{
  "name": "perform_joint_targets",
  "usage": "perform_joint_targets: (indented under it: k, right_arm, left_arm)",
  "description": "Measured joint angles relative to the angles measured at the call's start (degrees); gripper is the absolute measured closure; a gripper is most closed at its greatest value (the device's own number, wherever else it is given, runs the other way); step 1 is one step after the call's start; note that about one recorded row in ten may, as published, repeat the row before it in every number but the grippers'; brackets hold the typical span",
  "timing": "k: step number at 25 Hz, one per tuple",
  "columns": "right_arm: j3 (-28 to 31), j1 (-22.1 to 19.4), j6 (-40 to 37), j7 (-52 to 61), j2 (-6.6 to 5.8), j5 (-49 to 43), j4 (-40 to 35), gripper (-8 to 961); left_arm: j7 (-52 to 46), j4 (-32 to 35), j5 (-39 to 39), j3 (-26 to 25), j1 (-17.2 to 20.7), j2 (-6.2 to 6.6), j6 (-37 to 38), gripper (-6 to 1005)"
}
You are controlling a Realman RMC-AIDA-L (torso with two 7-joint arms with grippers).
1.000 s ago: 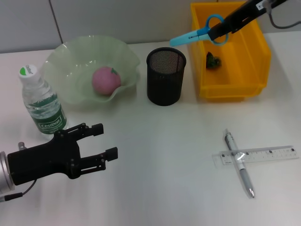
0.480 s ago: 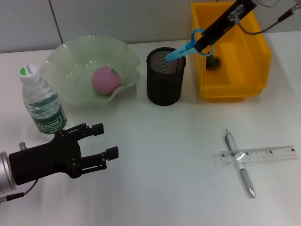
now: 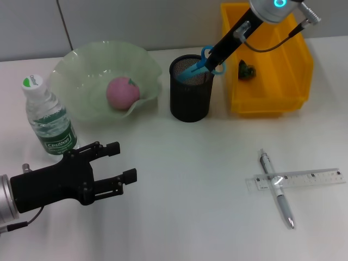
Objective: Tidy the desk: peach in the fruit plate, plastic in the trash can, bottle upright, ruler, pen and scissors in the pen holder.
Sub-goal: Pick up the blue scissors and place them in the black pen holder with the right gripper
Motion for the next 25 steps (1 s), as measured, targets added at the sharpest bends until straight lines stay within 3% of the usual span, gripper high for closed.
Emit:
perform_joint_targets:
  k: [15,18,22,23,25]
  right_arm:
    - [-0.2,-0.9,3.7,2.5,1.63,-1.0,-0.3,749]
    - [-0.3,-1.6,3.4,2.5,2.55,-1.0,-3.0,518]
    - [-0.8,-2.5,2.2,2.5,3.10,-0.7,-5.1,329]
    - [-0.9,-3.4,0.9,2.3,3.71,-0.5,-7.3,282]
    - [-1.0,-4.1,0.1,2.0,4.06,-0.4,-8.6,268]
  left_arm:
    - [0.0,0.2,0.2,0.0,0.2,0.21,0.2,186]
    - [0.0,0.2,0.3,0.0,0.2,0.21,0.2,186]
    - [0.0,0.2,0.4,0.0,0.2,0.20,0.3,186]
    - [0.0,0.2,0.4,0.0,0.2,0.19,0.4,186]
    - [0.0,0.2,0.4,0.0,0.2,0.18,0.4,186]
